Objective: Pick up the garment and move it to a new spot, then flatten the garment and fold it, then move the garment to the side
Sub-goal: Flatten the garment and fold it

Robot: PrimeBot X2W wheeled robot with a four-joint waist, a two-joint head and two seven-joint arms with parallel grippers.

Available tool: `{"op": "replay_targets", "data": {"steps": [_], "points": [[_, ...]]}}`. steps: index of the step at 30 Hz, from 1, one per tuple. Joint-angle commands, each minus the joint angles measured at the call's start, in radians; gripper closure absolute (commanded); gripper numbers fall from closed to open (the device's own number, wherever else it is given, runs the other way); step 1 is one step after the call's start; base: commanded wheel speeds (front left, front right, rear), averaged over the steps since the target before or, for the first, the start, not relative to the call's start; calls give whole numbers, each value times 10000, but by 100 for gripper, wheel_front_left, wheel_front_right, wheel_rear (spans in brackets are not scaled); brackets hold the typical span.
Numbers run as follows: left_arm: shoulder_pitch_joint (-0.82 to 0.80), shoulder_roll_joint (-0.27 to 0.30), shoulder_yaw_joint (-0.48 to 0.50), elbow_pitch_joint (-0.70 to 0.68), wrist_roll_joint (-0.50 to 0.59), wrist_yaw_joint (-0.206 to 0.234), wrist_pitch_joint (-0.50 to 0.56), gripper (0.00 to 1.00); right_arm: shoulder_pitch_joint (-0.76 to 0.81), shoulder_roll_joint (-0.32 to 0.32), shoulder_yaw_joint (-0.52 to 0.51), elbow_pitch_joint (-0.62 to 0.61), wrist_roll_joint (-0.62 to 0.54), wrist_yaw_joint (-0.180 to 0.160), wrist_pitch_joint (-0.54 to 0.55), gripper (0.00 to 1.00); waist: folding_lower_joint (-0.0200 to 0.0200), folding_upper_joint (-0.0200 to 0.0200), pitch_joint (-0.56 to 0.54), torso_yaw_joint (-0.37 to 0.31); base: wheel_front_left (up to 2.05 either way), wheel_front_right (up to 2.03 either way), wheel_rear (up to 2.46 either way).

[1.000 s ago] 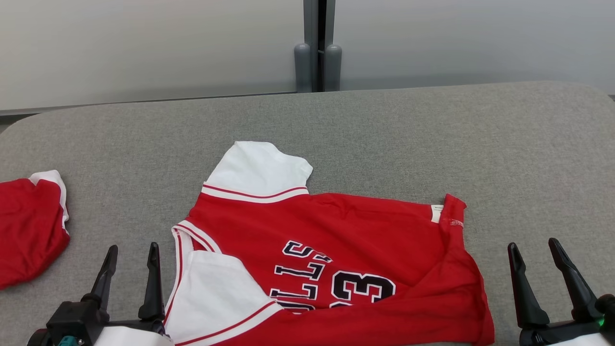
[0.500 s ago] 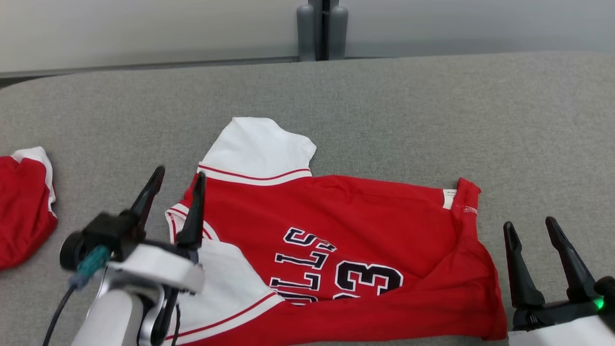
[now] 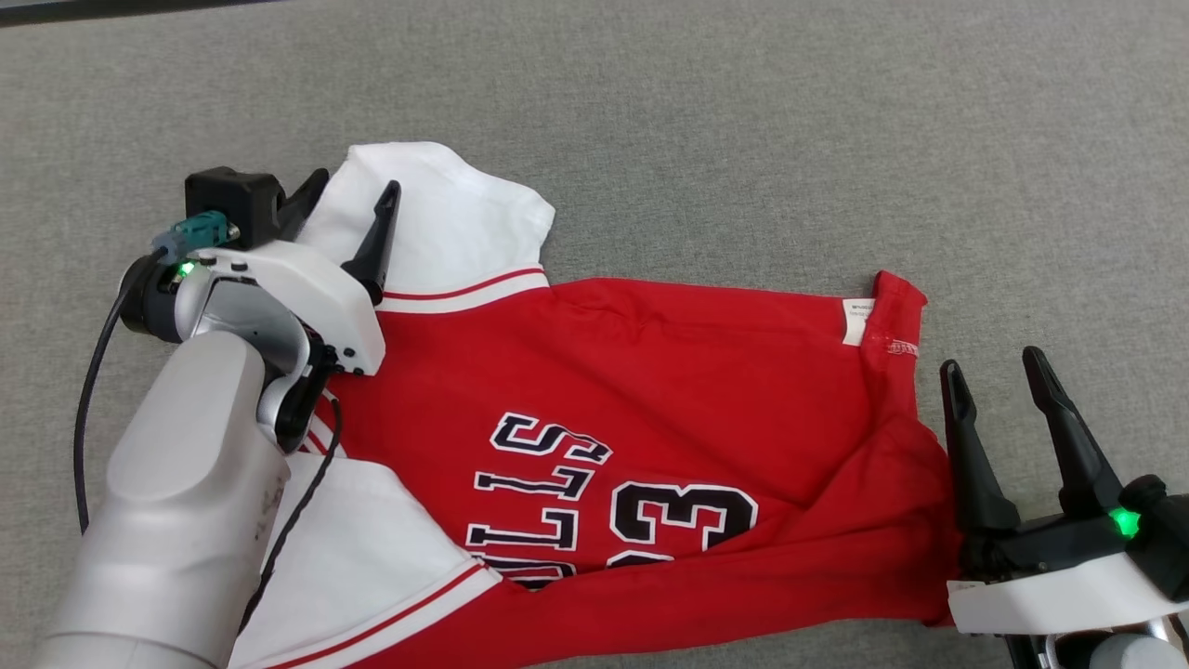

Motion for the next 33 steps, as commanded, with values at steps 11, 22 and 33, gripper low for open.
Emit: {"op": "replay_targets", "data": {"steps": [11,22,33], "points": [[-1443,38,-897,2091,-1117,-84,-442,100,-248,-113,-258,669,249,-16,-111,0,0,0,219,-289,0,0,0],[-1470,-67,-2106,1929,-1897,-86,-1388,100,-1310,-989,191,1081,377,-13,1352,0,0,0,154,629,0,0,0],[-1657,-36,-2826,1933,-2536,-87,-1821,100,-1711,-1134,182,1558,324,-13,3646,65,0,0,245,838,0,0,0]]}}
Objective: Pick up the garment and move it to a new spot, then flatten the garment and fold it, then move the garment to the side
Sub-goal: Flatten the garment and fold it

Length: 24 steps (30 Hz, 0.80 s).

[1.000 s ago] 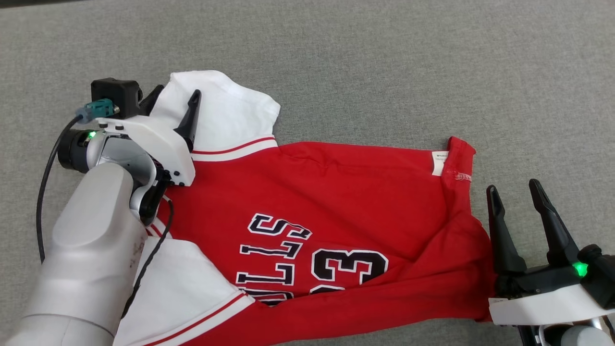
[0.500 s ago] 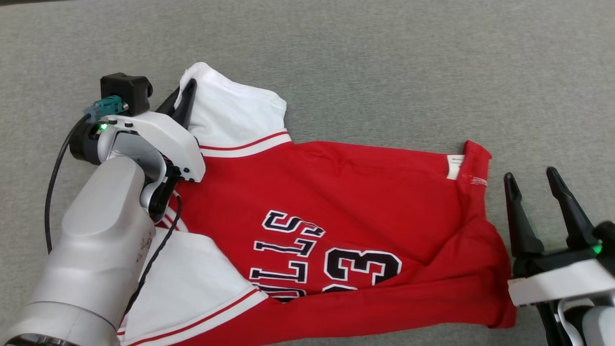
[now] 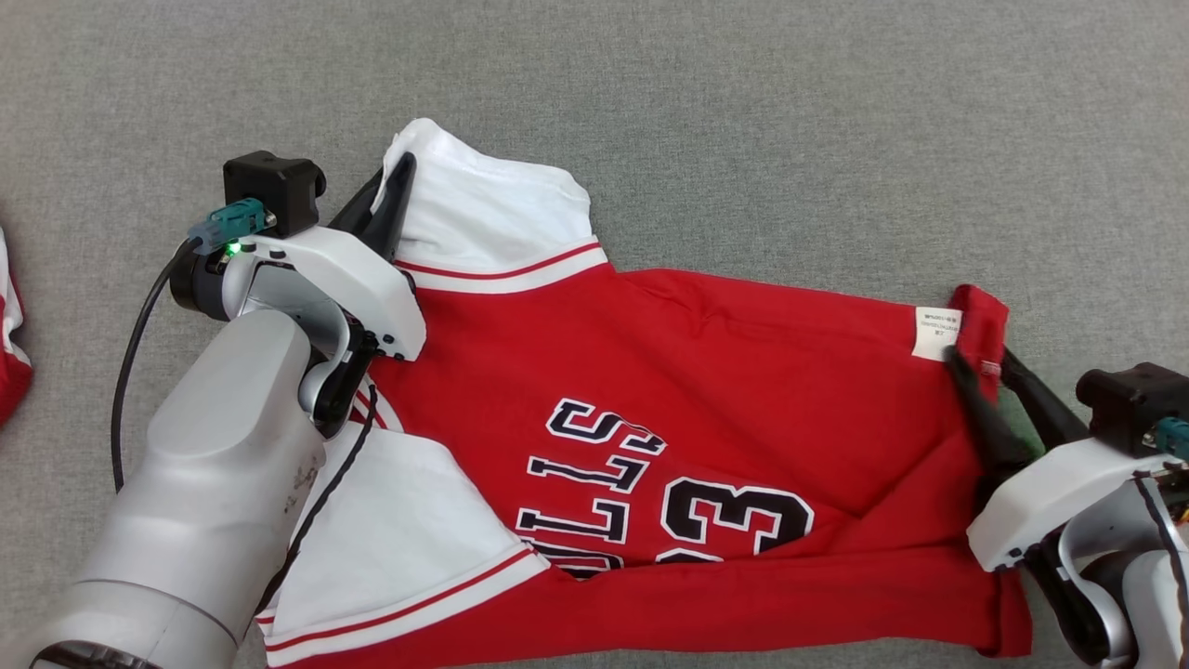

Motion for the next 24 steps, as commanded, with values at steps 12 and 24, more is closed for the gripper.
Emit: {"op": "replay_targets", "data": {"steps": [12,24], "points": [[-423,372,32,-136,-358,-11,-620,100,-488,-256,-965,-578,209,-7,-19,100,0,0,33,103,0,0,0],[459,788,1237,-2449,318,433,-701,100,-1657,-574,-1105,-196,1474,-9,-795,100,0,0,-283,447,0,0,0]]}}
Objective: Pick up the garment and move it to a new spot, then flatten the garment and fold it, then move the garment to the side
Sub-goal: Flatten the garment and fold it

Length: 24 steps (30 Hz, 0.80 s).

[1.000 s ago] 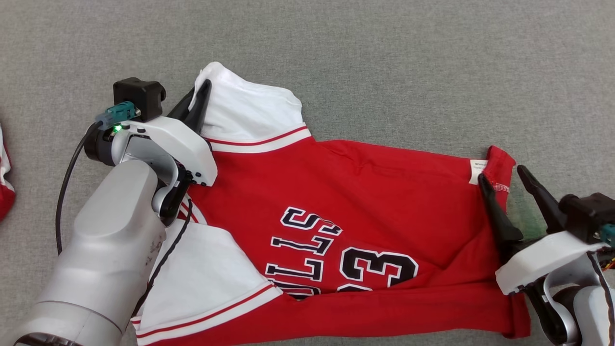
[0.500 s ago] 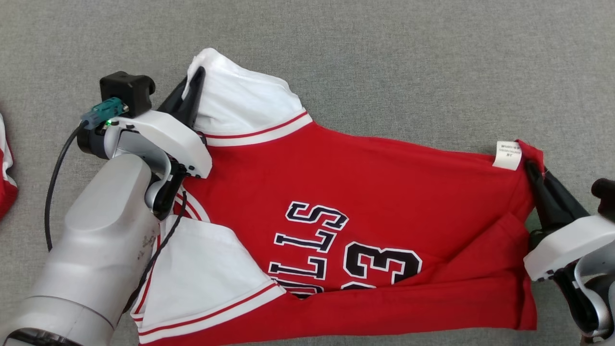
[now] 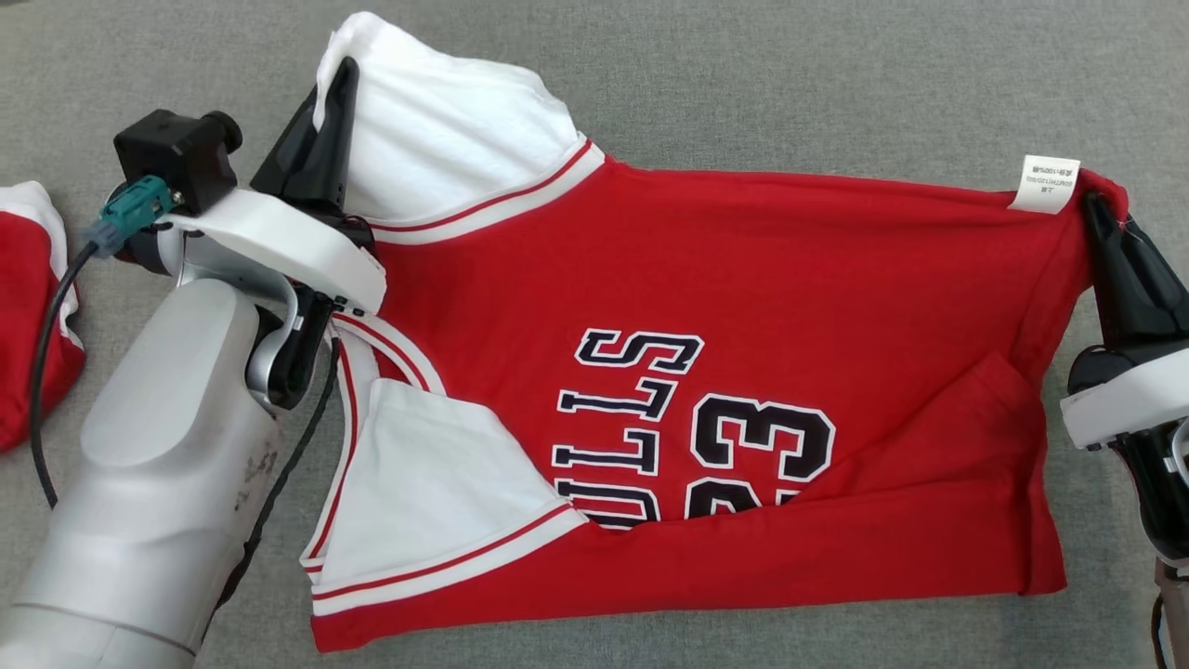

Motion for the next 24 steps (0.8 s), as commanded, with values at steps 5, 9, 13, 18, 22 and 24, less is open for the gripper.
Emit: {"op": "replay_targets", "data": {"steps": [5,9,13,18,22,24], "points": [[1227,221,625,-1679,561,290,-40,100,-247,-204,294,202,574,-11,-513,100,0,-1,-132,111,0,0,0],[2434,294,979,-3114,946,547,-30,100,201,-457,652,256,731,-11,-776,100,0,-1,-210,155,0,0,0],[3516,401,1219,-4091,1155,758,-30,100,587,-588,956,351,868,-9,-1053,100,0,-1,-260,167,0,0,0],[5623,643,1235,-5233,1103,1189,15,100,1656,-667,1259,486,1133,-8,-1562,100,0,-1,-504,213,0,0,0],[6749,712,1160,-5657,890,1443,281,100,2421,-572,1329,450,1263,-8,-1863,100,0,-1,-683,205,0,0,0],[7125,750,1137,-5652,751,1539,435,100,2711,-460,1339,481,1327,-8,-1975,100,0,-1,-768,161,0,0,0]]}}
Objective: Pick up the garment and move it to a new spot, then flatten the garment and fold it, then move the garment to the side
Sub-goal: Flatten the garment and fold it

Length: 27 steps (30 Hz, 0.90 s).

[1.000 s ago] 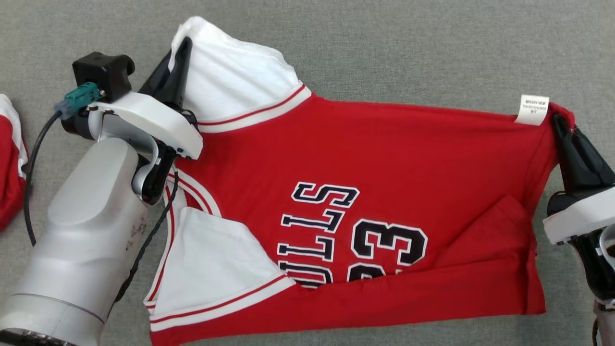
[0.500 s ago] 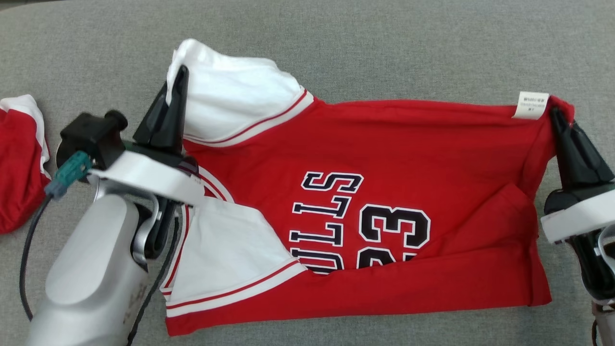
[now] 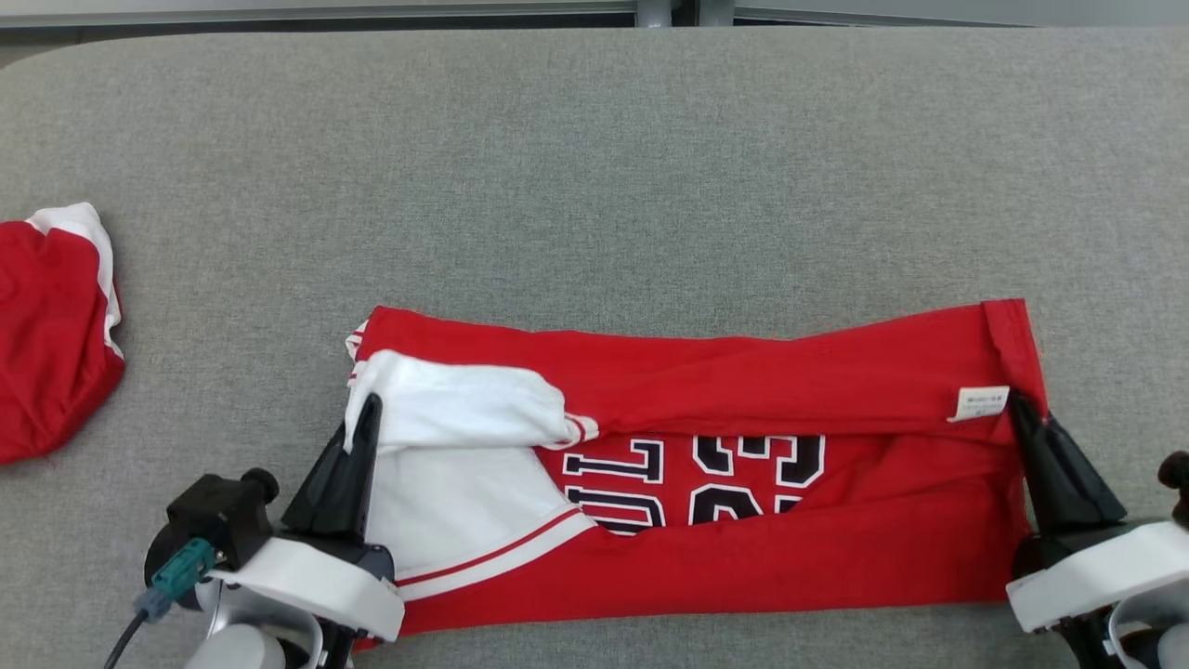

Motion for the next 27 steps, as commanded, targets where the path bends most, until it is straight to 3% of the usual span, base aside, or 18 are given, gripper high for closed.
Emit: {"op": "replay_targets", "data": {"steps": [1,4,5,7,8,9,19,27], "points": [[189,77,41,-12,-141,91,22,100,162,55,17,21,46,-4,-114,100,0,0,-80,-71,0,0,0],[603,85,22,31,-301,184,225,100,398,178,73,207,-5,-4,-194,100,0,0,-193,-163,0,0,0],[689,125,-36,61,-319,159,343,100,476,225,80,271,5,-4,-224,93,0,0,-250,-168,0,0,0],[882,121,-131,164,-462,144,607,98,605,308,78,417,-77,-4,-256,27,0,0,-328,-185,0,0,0],[937,72,-119,208,-570,162,686,39,652,343,64,477,-156,-4,-303,0,0,0,-371,-201,0,0,0],[1000,85,-156,271,-602,194,816,0,688,360,-7,521,-255,-4,-371,0,0,0,-397,-214,0,0,0],[1439,-135,590,-271,-156,900,-323,0,1506,1023,-838,-656,-2083,-2,-1478,0,0,0,-915,-354,0,0,0],[1640,-204,1329,-1085,740,1235,-465,0,1467,1616,-1239,-1516,-2997,-4,-1121,0,0,0,-1518,-634,0,0,0]]}}
